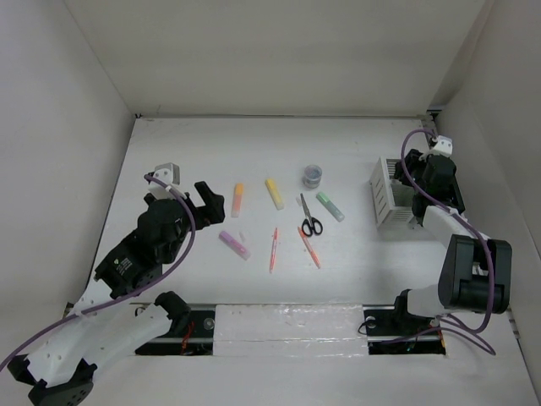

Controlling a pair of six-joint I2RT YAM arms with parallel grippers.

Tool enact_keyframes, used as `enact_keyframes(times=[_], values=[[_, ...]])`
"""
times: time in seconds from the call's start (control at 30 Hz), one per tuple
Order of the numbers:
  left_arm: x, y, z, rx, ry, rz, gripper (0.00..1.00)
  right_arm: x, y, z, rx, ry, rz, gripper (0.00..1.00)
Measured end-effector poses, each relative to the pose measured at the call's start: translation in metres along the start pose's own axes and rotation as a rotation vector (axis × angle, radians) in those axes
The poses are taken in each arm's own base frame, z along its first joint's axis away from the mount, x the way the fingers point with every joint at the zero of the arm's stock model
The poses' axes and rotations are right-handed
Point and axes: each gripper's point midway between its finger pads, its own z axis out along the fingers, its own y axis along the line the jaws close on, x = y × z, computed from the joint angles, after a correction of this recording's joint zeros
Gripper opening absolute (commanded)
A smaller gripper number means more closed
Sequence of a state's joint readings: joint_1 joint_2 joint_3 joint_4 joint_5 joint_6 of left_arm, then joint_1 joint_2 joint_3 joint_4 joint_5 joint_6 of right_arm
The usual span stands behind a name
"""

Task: Sort the stationery into containers
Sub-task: Place the pen in the storage box, then pick up the pen from the center of the board.

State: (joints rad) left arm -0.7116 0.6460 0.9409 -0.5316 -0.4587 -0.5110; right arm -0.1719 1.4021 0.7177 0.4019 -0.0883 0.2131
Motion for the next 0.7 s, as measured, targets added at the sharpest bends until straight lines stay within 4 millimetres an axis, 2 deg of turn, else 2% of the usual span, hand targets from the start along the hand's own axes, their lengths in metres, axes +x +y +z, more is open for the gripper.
enact_keyframes(times=[0.03, 0.17, 0.23, 0.27, 0.33, 0.37, 0.57, 0.7], values=[[0.000, 0.000, 0.000, 0.001, 0.000, 0.001, 0.99, 0.000, 0.000, 0.000, 0.001, 0.000, 0.002, 0.59], [0.000, -0.001, 0.000, 0.003, 0.000, 0.002, 0.99, -0.001, 0.003, -0.001, -0.010, -0.003, 0.007, 0.75], [0.000, -0.001, 0.001, 0.002, 0.000, 0.003, 0.99, -0.003, 0.008, -0.003, -0.020, -0.005, 0.011, 0.80], [0.000, -0.001, 0.001, 0.002, 0.001, 0.003, 0.99, -0.005, 0.012, -0.005, -0.024, -0.009, 0.010, 0.82], [0.001, -0.001, 0.001, 0.000, 0.003, 0.005, 0.99, -0.013, 0.019, -0.011, -0.032, -0.029, 0.012, 0.95], [0.001, -0.001, 0.002, -0.001, 0.004, 0.006, 0.99, -0.019, 0.024, -0.016, -0.039, -0.043, 0.012, 0.98], [0.001, 0.002, 0.005, -0.027, 0.001, 0.008, 0.99, -0.073, 0.064, -0.049, -0.097, -0.164, -0.007, 1.00], [0.001, 0.007, 0.007, -0.057, -0.004, 0.005, 0.99, -0.105, 0.102, -0.064, -0.160, -0.206, -0.030, 1.00]])
